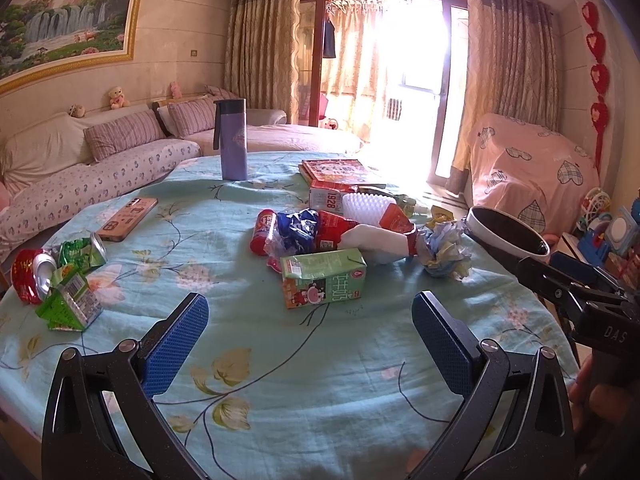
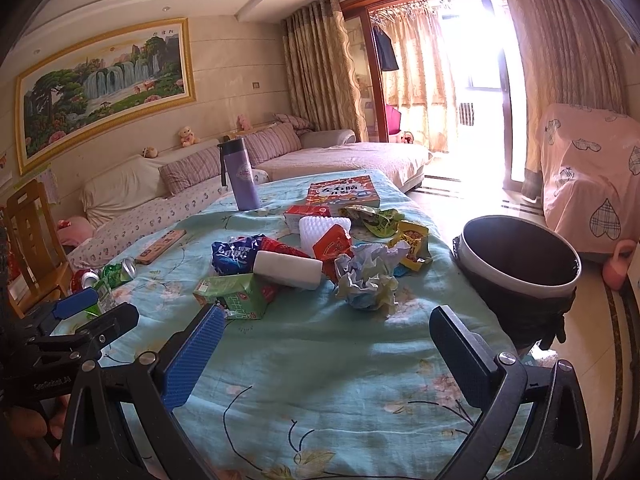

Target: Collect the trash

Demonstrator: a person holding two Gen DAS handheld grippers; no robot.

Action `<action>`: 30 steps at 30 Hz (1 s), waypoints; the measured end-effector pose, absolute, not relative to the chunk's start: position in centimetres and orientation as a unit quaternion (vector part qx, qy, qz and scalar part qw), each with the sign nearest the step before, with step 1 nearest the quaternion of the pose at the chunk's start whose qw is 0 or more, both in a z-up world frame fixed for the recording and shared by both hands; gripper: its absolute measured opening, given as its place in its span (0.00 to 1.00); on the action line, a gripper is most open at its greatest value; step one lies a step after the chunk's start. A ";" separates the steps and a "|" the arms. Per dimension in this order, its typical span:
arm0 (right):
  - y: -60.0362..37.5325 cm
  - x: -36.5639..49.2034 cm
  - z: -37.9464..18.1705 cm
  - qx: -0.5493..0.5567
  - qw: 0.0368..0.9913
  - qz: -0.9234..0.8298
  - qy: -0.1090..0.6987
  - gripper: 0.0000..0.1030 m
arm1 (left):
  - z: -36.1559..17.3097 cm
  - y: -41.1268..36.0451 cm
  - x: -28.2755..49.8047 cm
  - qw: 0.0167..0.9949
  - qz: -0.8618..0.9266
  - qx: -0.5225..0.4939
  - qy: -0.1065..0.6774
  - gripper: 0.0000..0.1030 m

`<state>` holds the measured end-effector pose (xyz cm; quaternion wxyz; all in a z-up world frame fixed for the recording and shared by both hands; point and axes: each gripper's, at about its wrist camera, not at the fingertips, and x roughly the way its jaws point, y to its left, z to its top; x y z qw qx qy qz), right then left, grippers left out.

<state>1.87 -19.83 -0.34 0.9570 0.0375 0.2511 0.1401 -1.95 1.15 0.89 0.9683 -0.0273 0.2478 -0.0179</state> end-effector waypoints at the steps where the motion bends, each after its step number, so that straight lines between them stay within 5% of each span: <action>1: -19.9 2.0 -0.4 0.038 0.957 0.141 0.252 1.00 | 0.8 1.2 -1.8 0.968 -0.021 -0.026 0.249 1.00; 30: -21.1 10.2 -3.7 0.053 0.926 0.132 0.349 0.99 | -3.4 3.0 11.3 0.930 -0.129 0.057 0.341 1.00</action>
